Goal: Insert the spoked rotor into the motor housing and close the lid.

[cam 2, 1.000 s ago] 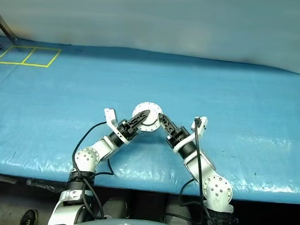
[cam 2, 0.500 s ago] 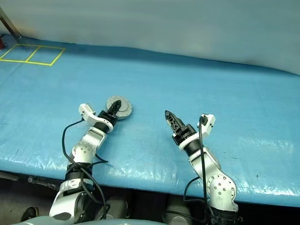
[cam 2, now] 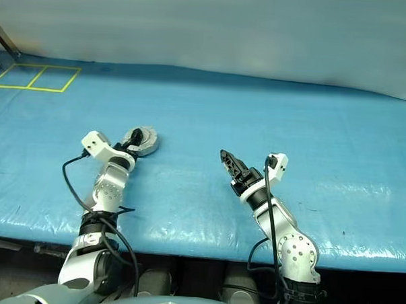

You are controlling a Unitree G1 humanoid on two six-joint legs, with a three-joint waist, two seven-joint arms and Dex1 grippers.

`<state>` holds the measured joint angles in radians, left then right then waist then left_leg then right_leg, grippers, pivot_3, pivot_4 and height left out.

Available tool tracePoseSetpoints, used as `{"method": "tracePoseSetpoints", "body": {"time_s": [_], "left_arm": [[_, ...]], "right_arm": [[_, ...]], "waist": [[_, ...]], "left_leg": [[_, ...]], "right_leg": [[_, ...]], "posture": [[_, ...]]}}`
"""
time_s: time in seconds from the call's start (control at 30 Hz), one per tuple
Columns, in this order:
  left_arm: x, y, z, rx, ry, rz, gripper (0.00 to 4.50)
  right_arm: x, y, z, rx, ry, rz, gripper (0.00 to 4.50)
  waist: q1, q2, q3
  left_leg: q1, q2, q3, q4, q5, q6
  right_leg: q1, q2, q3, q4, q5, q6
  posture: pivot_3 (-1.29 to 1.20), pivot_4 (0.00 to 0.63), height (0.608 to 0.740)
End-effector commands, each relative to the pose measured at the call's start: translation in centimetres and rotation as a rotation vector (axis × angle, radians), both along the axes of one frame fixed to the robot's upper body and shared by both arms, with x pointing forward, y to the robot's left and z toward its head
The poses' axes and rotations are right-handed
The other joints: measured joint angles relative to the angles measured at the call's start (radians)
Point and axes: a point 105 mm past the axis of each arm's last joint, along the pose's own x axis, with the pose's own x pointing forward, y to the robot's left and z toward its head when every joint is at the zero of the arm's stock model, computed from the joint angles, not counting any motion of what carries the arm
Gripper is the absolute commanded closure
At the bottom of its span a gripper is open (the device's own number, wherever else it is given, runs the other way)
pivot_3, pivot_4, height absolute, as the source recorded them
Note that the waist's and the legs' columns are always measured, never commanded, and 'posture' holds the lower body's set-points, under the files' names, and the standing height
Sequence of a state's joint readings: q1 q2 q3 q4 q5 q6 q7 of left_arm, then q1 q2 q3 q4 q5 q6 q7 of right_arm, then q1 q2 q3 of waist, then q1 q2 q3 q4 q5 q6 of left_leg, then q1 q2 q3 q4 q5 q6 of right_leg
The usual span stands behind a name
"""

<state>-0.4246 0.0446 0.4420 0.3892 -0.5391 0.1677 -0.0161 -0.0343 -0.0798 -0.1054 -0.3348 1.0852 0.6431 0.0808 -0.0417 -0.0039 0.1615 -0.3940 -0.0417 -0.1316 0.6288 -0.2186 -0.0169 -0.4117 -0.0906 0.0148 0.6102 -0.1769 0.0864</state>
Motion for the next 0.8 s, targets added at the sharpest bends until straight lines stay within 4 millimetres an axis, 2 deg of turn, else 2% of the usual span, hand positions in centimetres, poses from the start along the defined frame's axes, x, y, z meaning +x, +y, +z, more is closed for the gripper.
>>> {"method": "tracePoseSetpoints", "body": {"time_s": [0.03, 0.17, 0.23, 0.33, 0.43, 0.5, 0.63, 0.7, 0.8], "left_arm": [[-1.5, 2.1, 1.6, 0.117, -0.054, 0.082, 0.07], [-2.6, 3.1, 3.4, 0.255, -0.118, 0.102, 0.07], [-2.6, 2.4, 5.2, 0.368, -0.197, 0.047, 0.07], [-2.5, 0.4, 7.4, 0.425, -0.32, -0.059, 0.07], [-2.4, -3.2, 8.4, 0.555, -0.401, -0.28, 0.07], [-2.8, -6.0, 8.4, 0.62, -0.445, -0.452, 0.07], [-5.0, -11.1, 7.4, 0.656, -0.509, -0.826, 0.07], [-6.1, -13.0, 6.2, 0.678, -0.493, -0.988, 0.07], [-7.0, -14.3, 5.1, 0.682, -0.471, -1.114, 0.07]], "right_arm": [[0.2, 0.2, 0.8, -0.002, -0.034, 0.016, 1.61], [0.4, 0.2, 0.6, -0.062, -0.046, 0.021, 1.61], [0.6, 0.0, 0.6, -0.143, -0.084, 0.01, 1.61], [0.9, -0.3, 0.8, -0.326, -0.189, -0.013, 1.61], [1.1, -0.7, 0.8, -0.551, -0.318, -0.043, 1.61], [1.1, -0.9, 0.4, -0.622, -0.348, -0.031, 1.61], [1.0, -1.5, -0.3, -0.677, -0.35, 0.013, 1.61], [0.8, -2.0, -0.6, -0.712, -0.358, 0.044, 1.61], [0.8, -2.9, -1.0, -0.801, -0.372, 0.054, 1.61]], "waist": [[0.003, 0.0, 0.0], [0.012, 0.0, 0.0], [0.019, -0.001, 0.0], [0.025, -0.001, 0.0], [0.025, -0.001, 0.0], [0.023, -0.001, 0.0], [0.014, -0.001, 0.0], [0.014, -0.001, 0.0], [0.014, -0.001, 0.0]], "left_leg": [[0.0, 0.0, 0.0, 0.0, 0.0, 0.0], [-0.001, 0.0, 0.0, 0.0, 0.0, 0.0], [-0.001, 0.0, 0.0, 0.0, 0.0, 0.0], [-0.002, -0.001, 0.0, 0.0, 0.0, -0.001], [-0.001, -0.001, 0.001, 0.0, 0.0, -0.001], [-0.001, -0.001, 0.001, 0.0, 0.0, -0.001], [-0.001, -0.001, 0.001, 0.0, 0.0, 0.0], [-0.001, 0.0, 0.001, 0.0, 0.0, 0.0], [-0.001, 0.0, 0.001, 0.0, 0.0, 0.0]], "right_leg": [[0.0, 0.0, 0.0, 0.0, 0.0, 0.0], [-0.001, 0.0, 0.0, 0.0, -0.001, -0.002], [0.0, 0.0, 0.0, 0.0, -0.001, -0.002], [0.0, 0.0, 0.0, 0.0, -0.001, -0.003], [-0.001, -0.001, 0.0, -0.001, -0.001, -0.003], [-0.001, 0.0, 0.0, -0.001, -0.001, -0.003], [-0.001, 0.0, 0.001, -0.001, -0.002, -0.003], [-0.001, 0.0, 0.001, -0.001, -0.002, -0.003], [-0.001, 0.0, 0.001, 0.0, -0.002, -0.004]], "posture": [[0.0, 0.15, 0.74], [0.0, 0.15, 0.74], [0.0, 0.15, 0.74], [0.0, 0.15, 0.74], [0.0, 0.15, 0.74], [0.0, 0.15, 0.74], [0.0, 0.15, 0.74], [0.0, 0.15, 0.74], [0.0, 0.15, 0.74]]}}
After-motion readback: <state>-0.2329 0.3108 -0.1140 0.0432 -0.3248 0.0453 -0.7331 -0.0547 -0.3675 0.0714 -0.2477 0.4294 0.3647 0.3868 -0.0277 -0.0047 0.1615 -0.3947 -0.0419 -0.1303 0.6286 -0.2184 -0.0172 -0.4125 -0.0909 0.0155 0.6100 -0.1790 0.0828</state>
